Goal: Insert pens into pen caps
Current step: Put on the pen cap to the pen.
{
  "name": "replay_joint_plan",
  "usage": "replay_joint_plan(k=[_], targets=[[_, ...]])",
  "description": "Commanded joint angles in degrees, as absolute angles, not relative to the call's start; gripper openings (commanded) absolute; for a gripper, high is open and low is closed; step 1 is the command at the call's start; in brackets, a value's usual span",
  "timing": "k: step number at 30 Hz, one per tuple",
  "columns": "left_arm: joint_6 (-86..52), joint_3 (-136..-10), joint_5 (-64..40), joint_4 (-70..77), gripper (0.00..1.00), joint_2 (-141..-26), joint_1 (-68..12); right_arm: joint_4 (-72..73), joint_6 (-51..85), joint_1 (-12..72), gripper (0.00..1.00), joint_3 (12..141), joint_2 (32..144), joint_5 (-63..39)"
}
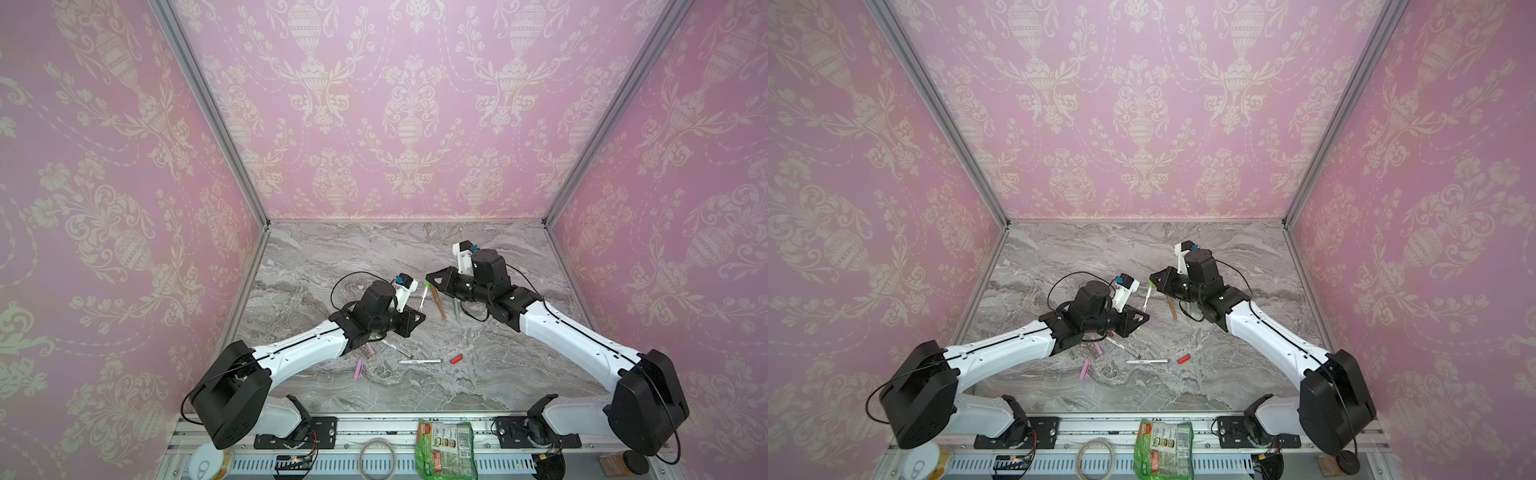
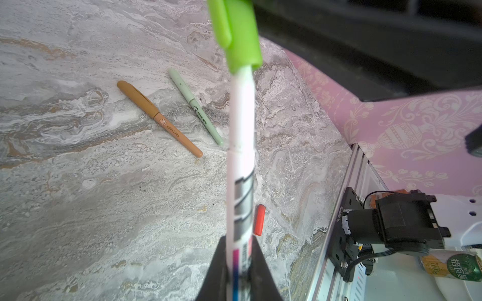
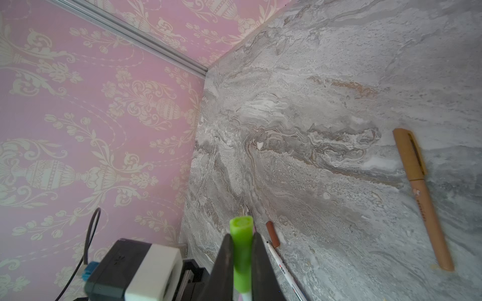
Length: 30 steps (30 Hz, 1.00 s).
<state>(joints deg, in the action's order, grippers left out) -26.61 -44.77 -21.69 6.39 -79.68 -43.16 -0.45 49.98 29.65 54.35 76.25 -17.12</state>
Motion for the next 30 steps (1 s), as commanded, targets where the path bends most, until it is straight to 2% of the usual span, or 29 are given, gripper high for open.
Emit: replay_joint_plan(k=[1,18,30], targets=[[-26.63,-46.23,-18.55,5.98,0.0,-79.98,-43.15,-0.09,49.92,30.06,0.0,53.61,74.22,-18.4],[-25.84,-48.47,-17.03,8.59,0.0,-80.41,-43.16,-0.46,48.78,32.94,0.0,53.44,74.58,-17.27],[-23.92,-51.54,-15.27,9.13,0.0,-80.53,-43.03,0.0,42.81,36.29,0.0,52.79,77.08,-20.91]])
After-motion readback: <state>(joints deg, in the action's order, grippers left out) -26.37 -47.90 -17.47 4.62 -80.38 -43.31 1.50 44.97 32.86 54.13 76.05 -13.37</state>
